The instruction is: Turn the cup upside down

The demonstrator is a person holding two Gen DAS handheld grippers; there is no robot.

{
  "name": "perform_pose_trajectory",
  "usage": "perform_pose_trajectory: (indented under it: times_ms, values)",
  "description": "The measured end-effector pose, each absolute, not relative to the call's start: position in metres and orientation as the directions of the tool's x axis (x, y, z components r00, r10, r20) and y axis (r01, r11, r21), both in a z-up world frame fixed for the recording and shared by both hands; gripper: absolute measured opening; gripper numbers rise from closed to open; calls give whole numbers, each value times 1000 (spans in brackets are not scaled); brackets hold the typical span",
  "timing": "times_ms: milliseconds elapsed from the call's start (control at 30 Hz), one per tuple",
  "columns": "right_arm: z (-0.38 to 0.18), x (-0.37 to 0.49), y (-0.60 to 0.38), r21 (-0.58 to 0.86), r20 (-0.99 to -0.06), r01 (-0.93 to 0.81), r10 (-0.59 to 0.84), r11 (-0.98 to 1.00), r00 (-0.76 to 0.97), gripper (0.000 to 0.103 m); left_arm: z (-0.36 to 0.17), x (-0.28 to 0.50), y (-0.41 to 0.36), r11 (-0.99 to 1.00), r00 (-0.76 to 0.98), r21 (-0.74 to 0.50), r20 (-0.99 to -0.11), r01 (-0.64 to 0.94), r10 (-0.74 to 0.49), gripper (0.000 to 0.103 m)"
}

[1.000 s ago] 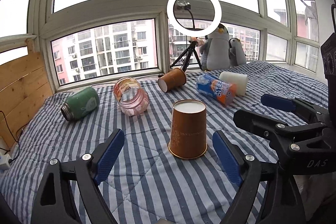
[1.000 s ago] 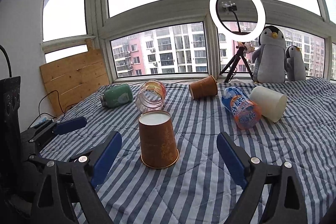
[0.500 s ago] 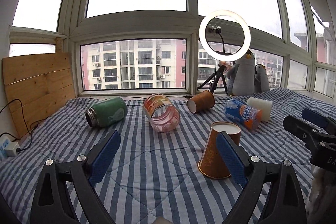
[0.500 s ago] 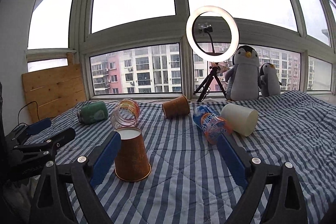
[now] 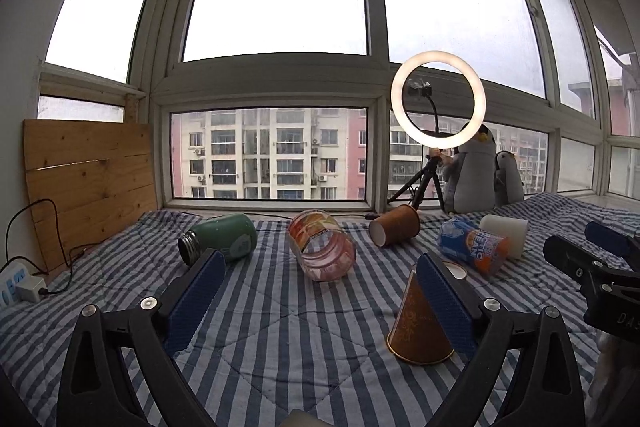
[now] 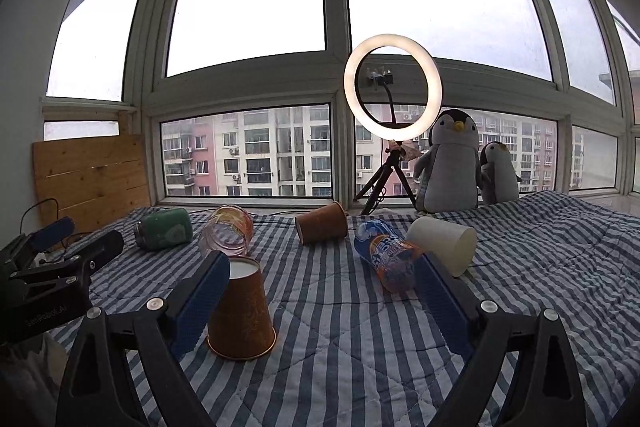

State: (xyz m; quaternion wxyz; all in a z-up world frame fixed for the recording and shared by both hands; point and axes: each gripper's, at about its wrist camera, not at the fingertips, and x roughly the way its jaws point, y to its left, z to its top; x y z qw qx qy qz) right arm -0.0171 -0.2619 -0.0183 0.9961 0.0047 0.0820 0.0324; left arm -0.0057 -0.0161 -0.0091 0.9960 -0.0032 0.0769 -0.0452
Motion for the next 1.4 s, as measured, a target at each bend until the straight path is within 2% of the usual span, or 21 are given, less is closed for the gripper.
perform_pose_trajectory:
  times_ms: [167,400,1400]
  values:
    - [-19,-18,-260,2,-155,-52,51,999,987,94,-9,-10,-15,996,987,-21,-138,83,-85,102]
    - [-19,-20,-262,5,-144,-24,24,1000,989,95,-10,-11,-24,996,987,14,-137,92,-89,102]
    - [-19,-21,-266,13,-135,0,2,1000,991,96,-10,-11,-28,995,985,26,-145,101,-96,102]
